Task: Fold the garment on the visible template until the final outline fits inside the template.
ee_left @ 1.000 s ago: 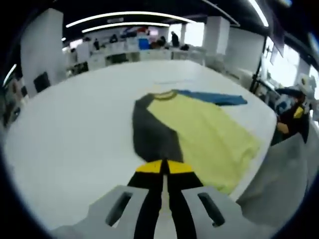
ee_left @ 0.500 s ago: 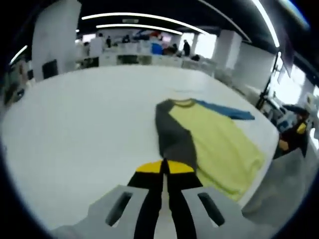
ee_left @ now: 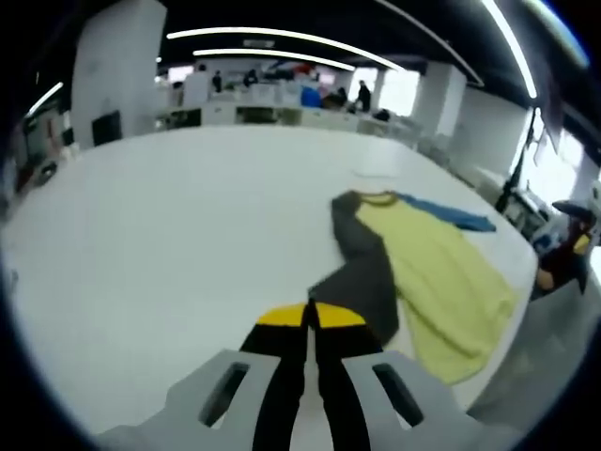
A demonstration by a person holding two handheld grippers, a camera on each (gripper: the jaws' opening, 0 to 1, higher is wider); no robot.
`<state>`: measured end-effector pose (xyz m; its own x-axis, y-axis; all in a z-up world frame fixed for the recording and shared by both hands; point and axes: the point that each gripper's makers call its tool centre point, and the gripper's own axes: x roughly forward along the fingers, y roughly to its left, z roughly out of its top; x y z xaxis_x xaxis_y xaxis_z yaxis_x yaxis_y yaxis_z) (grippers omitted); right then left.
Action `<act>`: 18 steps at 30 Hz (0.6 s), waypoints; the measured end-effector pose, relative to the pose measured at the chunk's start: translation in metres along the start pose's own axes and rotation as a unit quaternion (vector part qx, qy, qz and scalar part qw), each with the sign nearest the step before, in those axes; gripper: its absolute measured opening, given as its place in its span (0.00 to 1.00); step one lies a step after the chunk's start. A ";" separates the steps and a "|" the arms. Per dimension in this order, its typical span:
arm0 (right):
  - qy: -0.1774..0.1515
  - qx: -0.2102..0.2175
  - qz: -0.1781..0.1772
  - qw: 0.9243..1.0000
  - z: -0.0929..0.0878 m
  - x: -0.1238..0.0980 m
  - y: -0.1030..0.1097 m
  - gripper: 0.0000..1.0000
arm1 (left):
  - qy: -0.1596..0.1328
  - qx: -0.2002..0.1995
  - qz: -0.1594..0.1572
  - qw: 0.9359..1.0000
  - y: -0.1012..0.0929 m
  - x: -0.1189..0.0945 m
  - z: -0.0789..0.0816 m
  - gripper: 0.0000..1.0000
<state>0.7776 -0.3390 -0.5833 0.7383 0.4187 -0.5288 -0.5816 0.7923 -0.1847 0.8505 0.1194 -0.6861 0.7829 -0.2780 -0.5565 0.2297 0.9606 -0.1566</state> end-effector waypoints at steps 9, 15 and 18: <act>0.008 0.002 -0.009 1.000 0.004 0.000 0.013 1.00 | -0.001 -0.002 0.028 1.000 0.034 -0.002 -0.004 0.00; 0.010 0.004 -0.010 1.000 0.007 0.004 0.023 1.00 | 0.002 0.007 0.045 0.999 0.055 0.000 -0.011 0.00; 0.005 0.007 -0.011 1.000 0.012 0.005 0.026 1.00 | -0.003 0.001 0.050 0.999 0.065 0.000 -0.011 0.00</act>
<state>0.7700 -0.3108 -0.5810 0.7471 0.3975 -0.5328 -0.5607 0.8073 -0.1839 0.8592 0.1819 -0.7054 0.8053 -0.1801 -0.5649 0.1511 0.9836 -0.0981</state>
